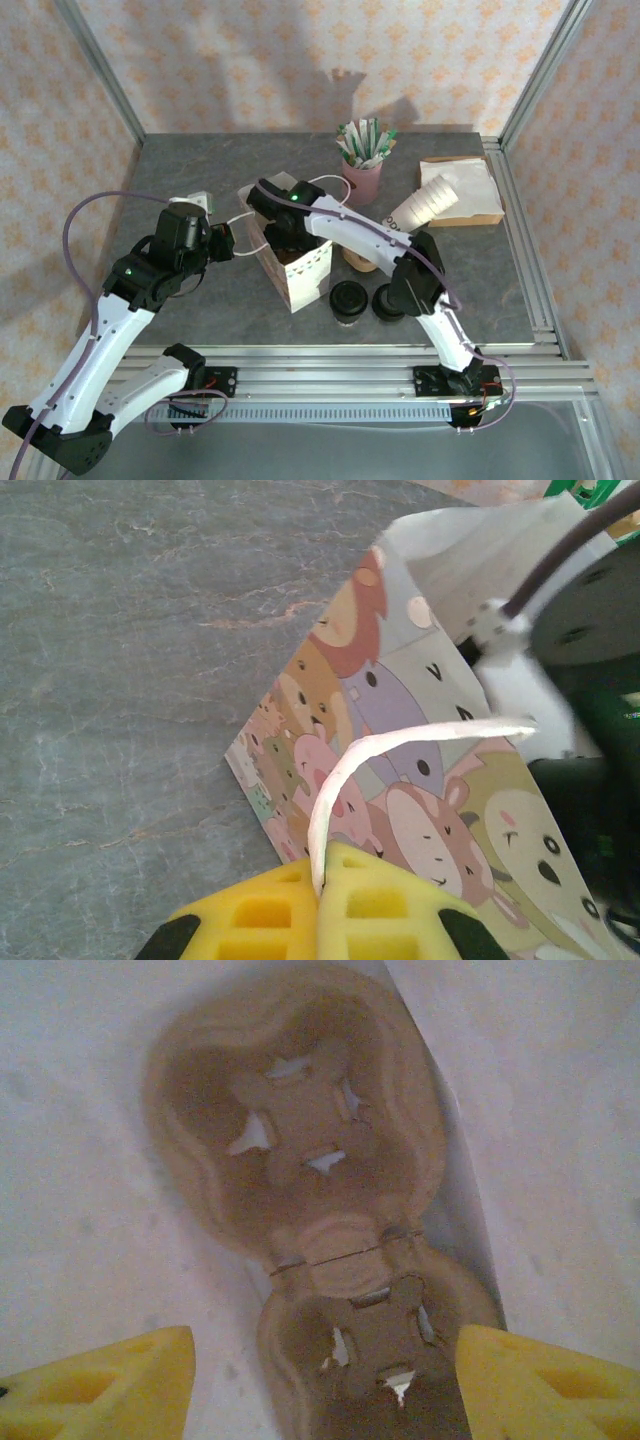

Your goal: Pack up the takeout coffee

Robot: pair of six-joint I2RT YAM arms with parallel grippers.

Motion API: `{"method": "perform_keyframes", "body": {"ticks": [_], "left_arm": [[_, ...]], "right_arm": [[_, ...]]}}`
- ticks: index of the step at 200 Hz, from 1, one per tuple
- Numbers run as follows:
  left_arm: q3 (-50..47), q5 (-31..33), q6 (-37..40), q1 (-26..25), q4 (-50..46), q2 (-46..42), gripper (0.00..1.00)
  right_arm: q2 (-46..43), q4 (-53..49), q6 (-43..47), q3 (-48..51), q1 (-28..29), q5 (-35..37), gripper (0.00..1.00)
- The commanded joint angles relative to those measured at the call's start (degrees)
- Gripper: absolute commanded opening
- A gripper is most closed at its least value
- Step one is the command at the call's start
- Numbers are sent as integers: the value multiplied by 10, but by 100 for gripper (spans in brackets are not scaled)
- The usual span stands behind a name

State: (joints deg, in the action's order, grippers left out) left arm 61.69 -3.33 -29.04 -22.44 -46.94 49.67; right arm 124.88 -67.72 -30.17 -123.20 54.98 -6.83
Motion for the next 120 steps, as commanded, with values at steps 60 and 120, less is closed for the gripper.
{"method": "perform_keyframes", "body": {"ticks": [60,120], "left_arm": [[-2,35,6,4,-2,19,0],[3,40,16,4,-5,24,0]], "right_arm": [[-69,-28,4,-67,4,29,70],[-142,19,-4,-78,4,38,70]]}}
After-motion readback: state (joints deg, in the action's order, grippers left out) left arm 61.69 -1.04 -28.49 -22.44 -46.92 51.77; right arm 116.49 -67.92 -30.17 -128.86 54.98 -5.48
